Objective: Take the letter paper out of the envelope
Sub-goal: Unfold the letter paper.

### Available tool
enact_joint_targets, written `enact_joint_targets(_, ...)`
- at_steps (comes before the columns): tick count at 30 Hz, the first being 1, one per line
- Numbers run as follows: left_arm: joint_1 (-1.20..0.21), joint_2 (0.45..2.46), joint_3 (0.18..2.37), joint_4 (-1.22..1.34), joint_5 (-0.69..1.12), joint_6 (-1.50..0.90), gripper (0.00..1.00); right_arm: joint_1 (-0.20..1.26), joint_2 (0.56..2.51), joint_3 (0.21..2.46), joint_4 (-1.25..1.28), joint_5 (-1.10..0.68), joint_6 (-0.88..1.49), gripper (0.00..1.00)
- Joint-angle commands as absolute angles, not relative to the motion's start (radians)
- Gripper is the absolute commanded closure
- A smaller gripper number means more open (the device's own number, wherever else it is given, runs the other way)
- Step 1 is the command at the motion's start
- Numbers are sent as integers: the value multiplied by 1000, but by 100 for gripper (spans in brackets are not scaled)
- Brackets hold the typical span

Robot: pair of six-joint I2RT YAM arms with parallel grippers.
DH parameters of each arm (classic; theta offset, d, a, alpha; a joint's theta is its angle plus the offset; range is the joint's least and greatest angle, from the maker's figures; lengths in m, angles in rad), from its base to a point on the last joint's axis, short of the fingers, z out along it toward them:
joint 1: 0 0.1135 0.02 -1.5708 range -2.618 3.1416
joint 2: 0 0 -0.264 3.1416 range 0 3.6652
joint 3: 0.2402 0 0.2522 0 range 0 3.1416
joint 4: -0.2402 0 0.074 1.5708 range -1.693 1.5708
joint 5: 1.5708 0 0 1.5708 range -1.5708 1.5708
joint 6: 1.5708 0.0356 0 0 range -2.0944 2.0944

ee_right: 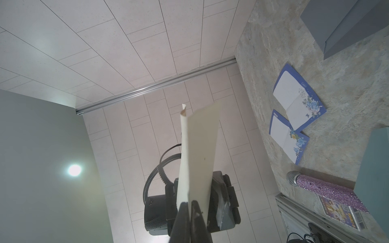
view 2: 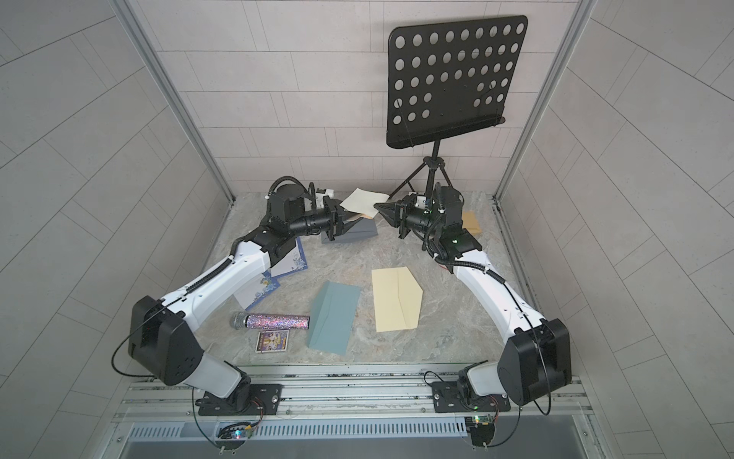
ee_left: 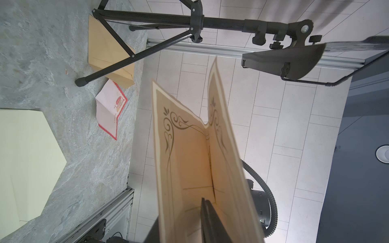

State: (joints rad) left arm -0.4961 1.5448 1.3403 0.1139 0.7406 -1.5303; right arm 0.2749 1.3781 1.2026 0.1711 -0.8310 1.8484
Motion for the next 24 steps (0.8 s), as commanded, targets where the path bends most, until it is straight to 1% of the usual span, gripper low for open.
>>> enact_joint_targets(1, -500, 1558, 1370, 162, 757, -1557, 76, 281, 1376, 1190, 215, -836, 1896, 100)
enact_joint_targets(3, -500, 1552, 1370, 163, 744, -1558, 83, 282, 1373, 1183, 216, -838, 1896, 100)
enact_joint_targets(4, -500, 1549, 1371, 158, 734, -1553, 89, 282, 1372, 1178, 214, -839, 1896, 100)
enact_joint_targets(5, -500, 1543, 1377, 142, 723, -1543, 96, 282, 1369, 1174, 209, -840, 1895, 100)
enact_joint_targets(6, -500, 1541, 1386, 118, 714, -1529, 100, 282, 1367, 1169, 201, -843, 1888, 100)
enact_joint_targets(7, -500, 1536, 1402, 86, 706, -1505, 100, 282, 1363, 1166, 184, -845, 1875, 99)
enact_joint_targets(10, -497, 1525, 1480, -86, 672, -1396, 100, 278, 1346, 1176, 73, -848, 1775, 72)
enact_joint_targets(11, -497, 1523, 1521, -179, 652, -1332, 100, 274, 1337, 1192, 0, -844, 1713, 66)
enact_joint_targets(13, -497, 1523, 1606, -366, 599, -1207, 100, 267, 1308, 1217, -140, -810, 1583, 57)
enact_joint_targets(17, -497, 1542, 1758, -677, 486, -1001, 100, 262, 1231, 1235, -332, -687, 1346, 49)
enact_joint_targets(19, -498, 1553, 1803, -760, 447, -935, 100, 277, 1182, 1246, -380, -606, 1214, 46)
enact_joint_targets(21, -500, 1554, 1824, -811, 410, -890, 100, 315, 1134, 1268, -442, -482, 1036, 43)
enact_joint_targets(22, -503, 1552, 1832, -830, 381, -866, 100, 354, 1104, 1276, -463, -394, 939, 39)
enact_joint_targets(23, -508, 1550, 1847, -856, 352, -840, 100, 405, 1075, 1273, -469, -298, 859, 33)
enact_joint_targets(24, -512, 1550, 1860, -872, 327, -821, 100, 451, 1052, 1258, -448, -216, 808, 29)
